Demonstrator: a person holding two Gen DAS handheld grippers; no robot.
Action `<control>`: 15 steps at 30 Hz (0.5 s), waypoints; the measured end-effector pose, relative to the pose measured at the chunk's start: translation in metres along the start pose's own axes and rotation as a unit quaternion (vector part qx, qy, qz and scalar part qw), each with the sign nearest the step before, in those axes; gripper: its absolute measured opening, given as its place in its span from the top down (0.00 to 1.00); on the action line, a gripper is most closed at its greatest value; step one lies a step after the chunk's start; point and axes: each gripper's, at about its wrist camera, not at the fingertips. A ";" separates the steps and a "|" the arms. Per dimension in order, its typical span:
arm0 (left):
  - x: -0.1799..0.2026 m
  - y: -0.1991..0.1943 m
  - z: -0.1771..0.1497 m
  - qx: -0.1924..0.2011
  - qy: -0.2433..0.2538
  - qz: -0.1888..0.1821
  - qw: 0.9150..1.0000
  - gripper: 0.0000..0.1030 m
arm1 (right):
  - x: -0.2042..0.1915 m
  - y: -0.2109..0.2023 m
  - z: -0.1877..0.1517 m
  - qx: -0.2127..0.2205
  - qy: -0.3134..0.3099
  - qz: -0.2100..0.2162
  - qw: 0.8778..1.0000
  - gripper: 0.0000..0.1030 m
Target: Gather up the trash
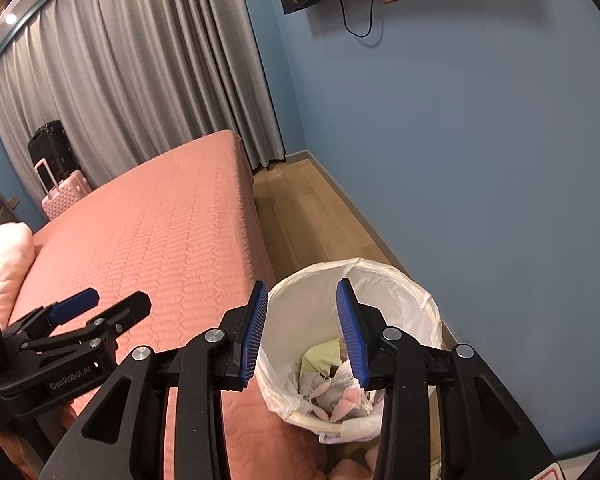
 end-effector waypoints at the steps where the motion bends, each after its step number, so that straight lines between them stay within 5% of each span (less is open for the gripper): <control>1: -0.002 -0.002 -0.001 0.000 -0.001 0.002 1.000 0.18 | -0.001 -0.002 -0.001 -0.001 0.000 0.001 1.000 0.57; 15: -0.016 -0.033 -0.030 0.001 0.007 0.036 0.999 0.11 | -0.025 -0.031 -0.036 -0.033 -0.023 -0.025 0.999 0.29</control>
Point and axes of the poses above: each gripper's, at about its wrist camera, not at the fingertips, and y roughly the way its jaws point, x to its right, z to its top, and after that the axes turned 13 degrees about z, right-handed
